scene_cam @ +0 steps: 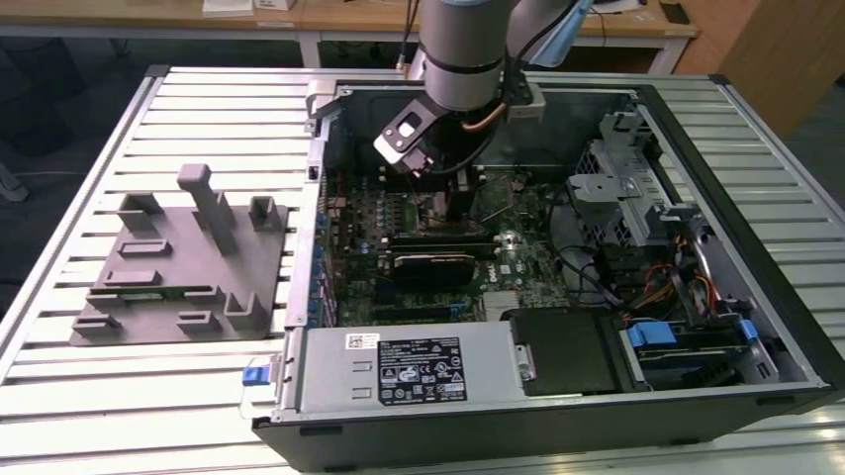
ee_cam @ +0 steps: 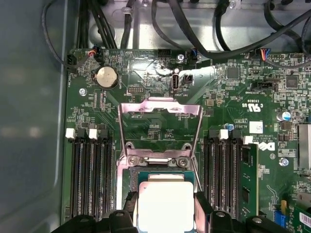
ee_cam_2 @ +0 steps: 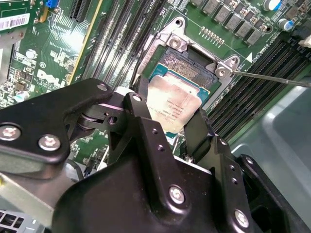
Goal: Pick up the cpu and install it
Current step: 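Place the cpu into insertion slot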
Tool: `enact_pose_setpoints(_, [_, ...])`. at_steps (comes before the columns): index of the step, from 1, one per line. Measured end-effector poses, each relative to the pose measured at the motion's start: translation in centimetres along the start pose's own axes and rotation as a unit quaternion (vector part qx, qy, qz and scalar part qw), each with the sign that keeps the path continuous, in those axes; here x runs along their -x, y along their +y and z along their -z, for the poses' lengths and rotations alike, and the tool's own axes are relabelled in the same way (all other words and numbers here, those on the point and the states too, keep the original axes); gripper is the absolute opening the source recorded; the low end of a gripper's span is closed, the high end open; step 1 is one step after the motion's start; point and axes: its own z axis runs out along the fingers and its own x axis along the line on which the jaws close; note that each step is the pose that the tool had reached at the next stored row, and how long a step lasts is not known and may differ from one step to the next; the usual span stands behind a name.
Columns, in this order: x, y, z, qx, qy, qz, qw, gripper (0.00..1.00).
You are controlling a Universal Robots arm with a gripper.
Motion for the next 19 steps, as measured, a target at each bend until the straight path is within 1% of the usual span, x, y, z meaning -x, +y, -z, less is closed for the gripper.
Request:
enact_pose_setpoints(9, [-0.05, -0.43, -0.54, 0.0000, -0.0018, 0.000, 1.0000, 0.54])
enact_pose_setpoints(14, [-0.44, -0.49, -0.73, 0.0000, -0.0019, 0.000, 1.0000, 0.54])
enact_pose_setpoints(19, [-0.52, -0.51, -1.02, 0.0000, -0.0023, 0.000, 1.0000, 0.54])
